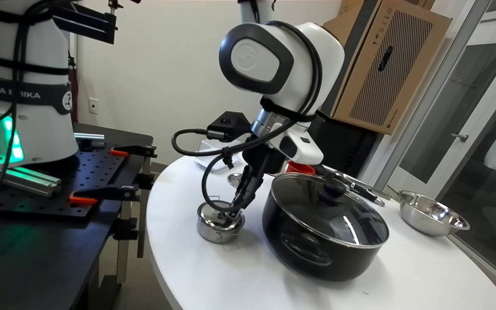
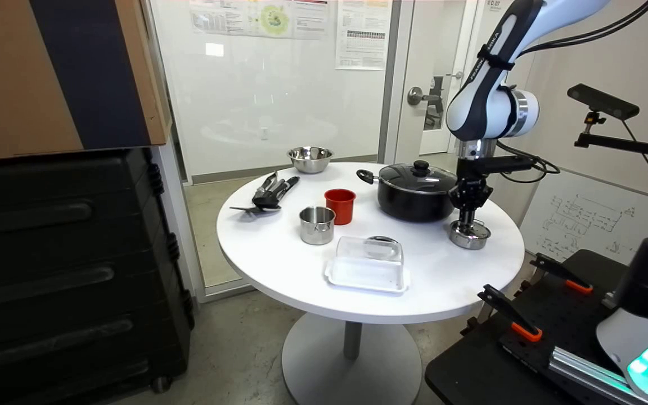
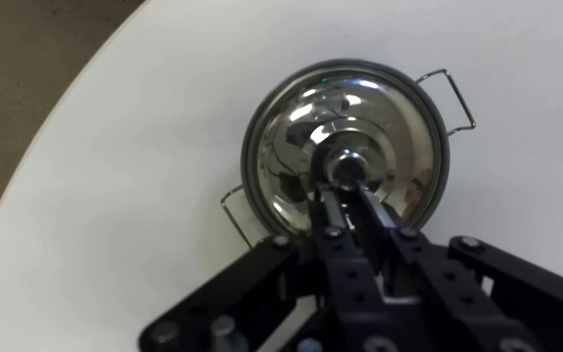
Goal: Pick up the lid and put it on the table
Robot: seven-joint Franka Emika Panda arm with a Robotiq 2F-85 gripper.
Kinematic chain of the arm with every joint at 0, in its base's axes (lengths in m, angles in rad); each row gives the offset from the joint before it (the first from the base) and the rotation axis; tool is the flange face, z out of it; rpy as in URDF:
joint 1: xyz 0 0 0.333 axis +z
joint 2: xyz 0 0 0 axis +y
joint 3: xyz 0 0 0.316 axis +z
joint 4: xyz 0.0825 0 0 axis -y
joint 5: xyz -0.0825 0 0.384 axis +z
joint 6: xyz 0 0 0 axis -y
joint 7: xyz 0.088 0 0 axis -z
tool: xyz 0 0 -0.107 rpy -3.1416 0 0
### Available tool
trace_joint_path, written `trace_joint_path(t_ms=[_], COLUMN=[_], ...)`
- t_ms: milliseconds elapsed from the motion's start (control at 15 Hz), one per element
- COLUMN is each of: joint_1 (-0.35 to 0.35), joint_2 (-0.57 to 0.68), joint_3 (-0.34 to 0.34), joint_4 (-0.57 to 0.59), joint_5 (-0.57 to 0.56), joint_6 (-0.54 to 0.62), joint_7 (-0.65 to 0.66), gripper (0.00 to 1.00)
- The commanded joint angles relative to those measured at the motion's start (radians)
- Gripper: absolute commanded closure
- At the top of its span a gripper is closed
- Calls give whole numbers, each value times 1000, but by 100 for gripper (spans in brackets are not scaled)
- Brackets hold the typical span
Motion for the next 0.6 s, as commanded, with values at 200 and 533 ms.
trace_joint_path(t_ms=[200,533], joint_1=[-13,-15], joint_2=[-20,-25], joint_3=[10,12], joint_4=[-24,-37], joint_5=[29,32], joint_6=[8,7], joint_7=[-16,-19], gripper=[31,6])
